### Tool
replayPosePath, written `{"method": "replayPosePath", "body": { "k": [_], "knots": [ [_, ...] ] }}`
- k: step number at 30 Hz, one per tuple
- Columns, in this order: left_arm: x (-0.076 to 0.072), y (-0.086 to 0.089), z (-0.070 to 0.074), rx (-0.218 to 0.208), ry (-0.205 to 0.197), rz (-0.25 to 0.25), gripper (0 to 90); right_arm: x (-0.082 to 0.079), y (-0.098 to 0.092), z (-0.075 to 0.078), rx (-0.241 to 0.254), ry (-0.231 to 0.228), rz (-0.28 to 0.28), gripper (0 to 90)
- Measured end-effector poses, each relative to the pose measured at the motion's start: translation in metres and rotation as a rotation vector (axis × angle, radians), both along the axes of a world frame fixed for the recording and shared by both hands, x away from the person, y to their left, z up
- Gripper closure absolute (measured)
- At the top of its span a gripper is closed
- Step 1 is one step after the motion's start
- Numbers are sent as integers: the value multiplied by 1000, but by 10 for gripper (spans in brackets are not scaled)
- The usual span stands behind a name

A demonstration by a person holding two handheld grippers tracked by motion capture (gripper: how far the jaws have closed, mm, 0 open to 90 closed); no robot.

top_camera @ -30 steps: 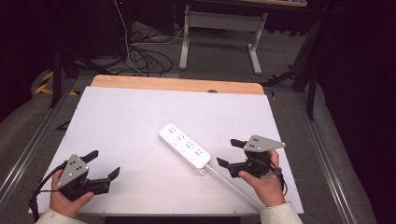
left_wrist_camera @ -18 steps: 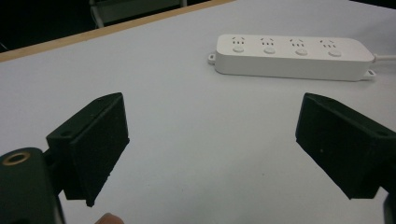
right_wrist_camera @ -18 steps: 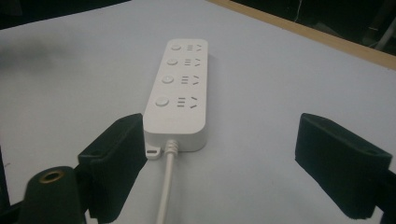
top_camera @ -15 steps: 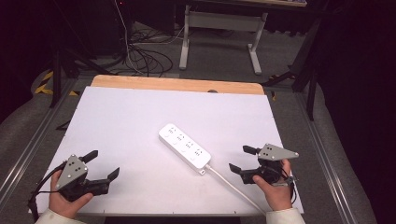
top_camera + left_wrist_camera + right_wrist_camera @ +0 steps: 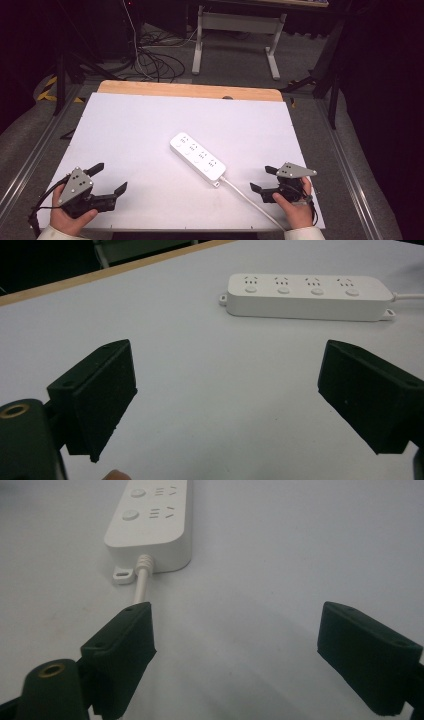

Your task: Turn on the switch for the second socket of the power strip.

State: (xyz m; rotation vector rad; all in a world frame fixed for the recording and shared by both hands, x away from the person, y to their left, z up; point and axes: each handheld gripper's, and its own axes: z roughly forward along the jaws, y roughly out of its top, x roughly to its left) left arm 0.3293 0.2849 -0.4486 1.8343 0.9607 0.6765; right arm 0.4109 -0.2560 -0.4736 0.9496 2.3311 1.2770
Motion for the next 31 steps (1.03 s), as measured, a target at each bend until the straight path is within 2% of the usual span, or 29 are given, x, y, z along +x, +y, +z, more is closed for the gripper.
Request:
{"method": "replayPosePath", "body": {
  "k": [6, 10, 13, 20, 27, 31],
  "knots": [
    [-1, 2, -2, -4, 18, 1, 88, -3, -7, -11, -1, 9, -35, 151],
    [-2, 3, -4, -18, 20, 2, 82, -5, -5, -15, -63, -4, -55, 151],
    [-1, 4, -4, -10, 17, 6, 82, -5, -2, -15, -91, -22, -54, 151],
    [-2, 8, -4, 15, -21, 18, 83, -9, -5, -8, -43, -77, -59, 165],
    [-2, 13, -5, -17, -6, 16, 89, -10, -4, -6, -47, -97, -41, 174],
    [1, 12, -6, -15, -1, 16, 88, -12, -6, -4, -34, -101, -47, 198]
  ]
}}
